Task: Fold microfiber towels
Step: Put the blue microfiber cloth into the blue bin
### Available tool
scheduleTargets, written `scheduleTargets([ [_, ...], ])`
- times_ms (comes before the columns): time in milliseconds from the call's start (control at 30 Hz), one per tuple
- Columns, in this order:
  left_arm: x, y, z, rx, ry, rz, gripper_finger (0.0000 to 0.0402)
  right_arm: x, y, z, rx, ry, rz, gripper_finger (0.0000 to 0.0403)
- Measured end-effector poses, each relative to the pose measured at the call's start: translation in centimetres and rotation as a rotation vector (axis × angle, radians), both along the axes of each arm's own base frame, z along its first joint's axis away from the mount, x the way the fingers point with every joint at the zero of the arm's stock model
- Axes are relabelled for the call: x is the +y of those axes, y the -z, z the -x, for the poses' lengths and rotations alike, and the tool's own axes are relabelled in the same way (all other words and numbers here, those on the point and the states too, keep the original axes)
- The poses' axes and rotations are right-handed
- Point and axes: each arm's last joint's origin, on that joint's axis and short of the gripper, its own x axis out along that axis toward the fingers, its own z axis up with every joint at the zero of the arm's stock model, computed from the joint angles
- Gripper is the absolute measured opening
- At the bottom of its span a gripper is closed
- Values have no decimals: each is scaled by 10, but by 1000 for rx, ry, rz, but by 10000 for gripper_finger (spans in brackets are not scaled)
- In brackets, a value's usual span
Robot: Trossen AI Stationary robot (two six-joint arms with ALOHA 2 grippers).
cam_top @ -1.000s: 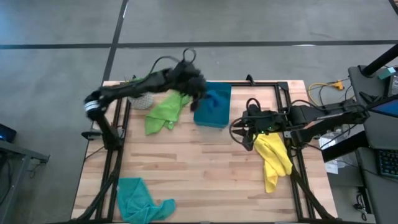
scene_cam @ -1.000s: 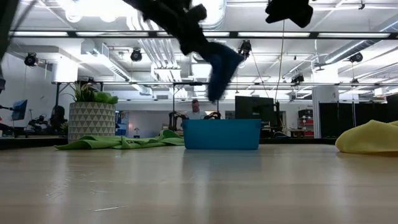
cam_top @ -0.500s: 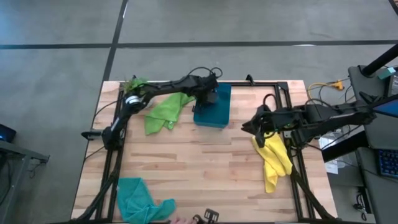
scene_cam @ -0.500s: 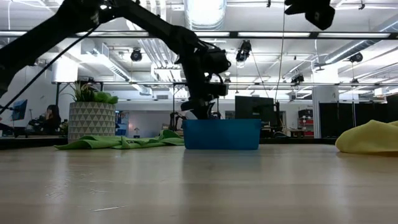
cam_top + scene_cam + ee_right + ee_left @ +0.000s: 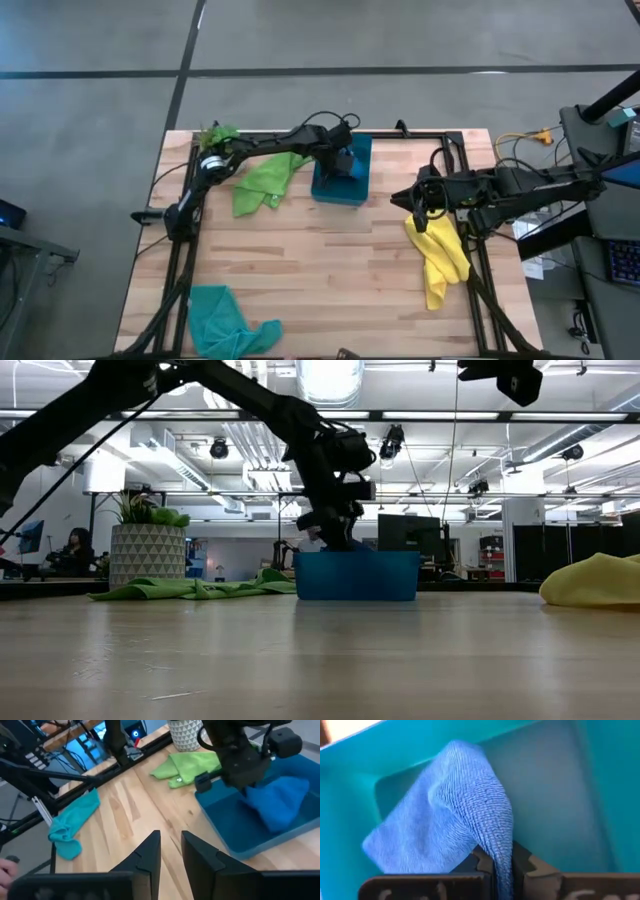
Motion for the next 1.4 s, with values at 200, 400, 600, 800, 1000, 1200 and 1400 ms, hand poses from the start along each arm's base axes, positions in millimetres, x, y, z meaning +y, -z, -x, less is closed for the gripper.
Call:
scheduleTargets([
  [200, -12, -59, 25, -51, 24, 33, 0, -1, 5, -12, 17, 73, 130, 73],
  [400, -23, -106, 47, -150, -23, 38, 0, -13, 4, -41, -39, 78, 336, 117],
  [600, -27, -133, 57, -235, -140, 96, 0, -28, 13, -73, -26, 128, 394, 207],
  [800, -27, -146, 58, -302, -354, 227, 0, -30, 17, -105, 64, 193, 525, 281],
  [1000, -27, -158, 59, -369, -516, 357, 0, -30, 20, -135, 135, 179, 602, 312],
  [1200, -28, -166, 59, -395, -527, 430, 0, -32, 30, -154, 211, 242, 665, 302],
  [1400, -29, -171, 59, -410, -515, 441, 0, -35, 34, -152, 227, 288, 646, 268],
])
